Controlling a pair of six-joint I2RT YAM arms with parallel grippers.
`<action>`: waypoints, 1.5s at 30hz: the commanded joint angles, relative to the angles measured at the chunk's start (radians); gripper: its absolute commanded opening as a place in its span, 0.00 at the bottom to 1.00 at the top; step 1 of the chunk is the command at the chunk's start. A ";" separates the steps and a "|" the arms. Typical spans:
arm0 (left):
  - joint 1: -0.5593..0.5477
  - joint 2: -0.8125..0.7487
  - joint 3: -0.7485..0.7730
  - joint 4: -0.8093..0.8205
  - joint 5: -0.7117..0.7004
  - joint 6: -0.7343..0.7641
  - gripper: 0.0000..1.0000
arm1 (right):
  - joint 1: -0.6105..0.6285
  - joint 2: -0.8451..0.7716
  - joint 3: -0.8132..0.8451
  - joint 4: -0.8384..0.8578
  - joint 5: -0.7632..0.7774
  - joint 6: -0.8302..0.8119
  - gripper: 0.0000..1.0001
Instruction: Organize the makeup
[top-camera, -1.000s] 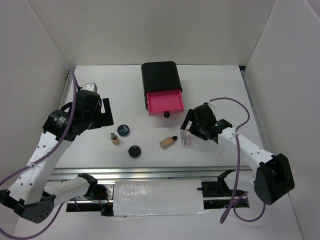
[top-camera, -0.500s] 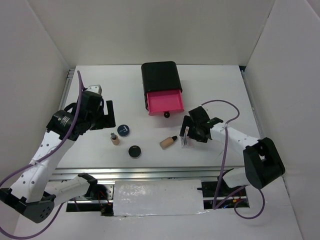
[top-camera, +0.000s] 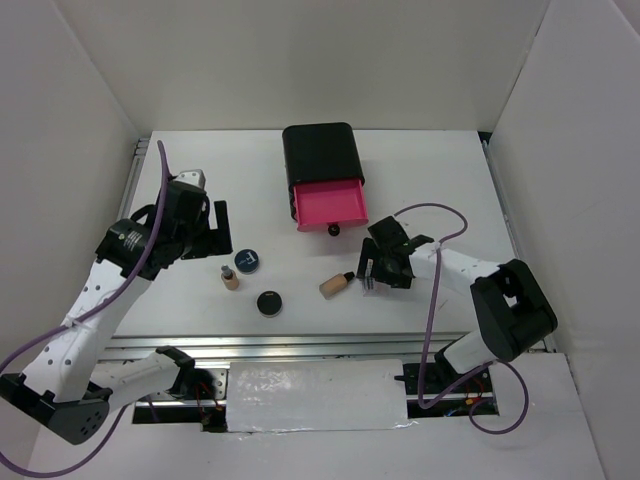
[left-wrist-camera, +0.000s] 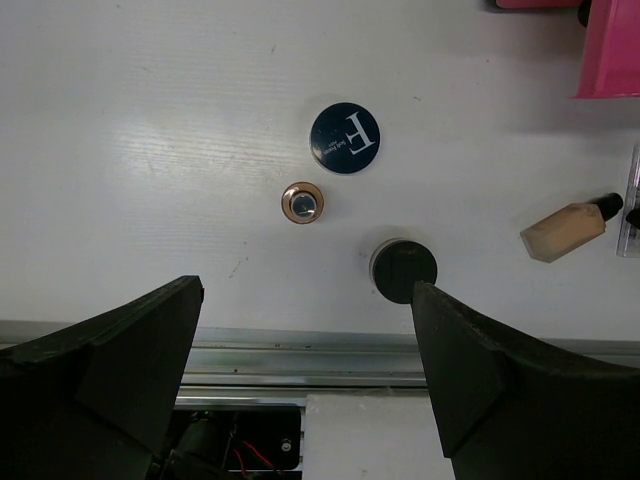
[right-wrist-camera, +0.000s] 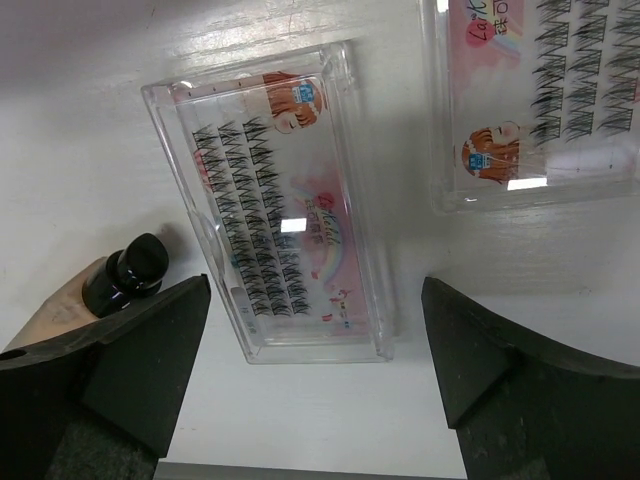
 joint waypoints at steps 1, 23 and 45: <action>-0.001 0.002 -0.004 0.027 -0.002 0.025 0.99 | 0.010 0.026 0.010 -0.002 0.026 0.016 0.93; -0.003 -0.012 -0.028 0.033 0.001 0.026 1.00 | 0.145 0.054 0.003 -0.096 0.149 0.176 0.60; -0.003 -0.021 -0.025 0.050 0.028 0.020 1.00 | 0.162 -0.373 0.251 -0.338 0.190 0.252 0.52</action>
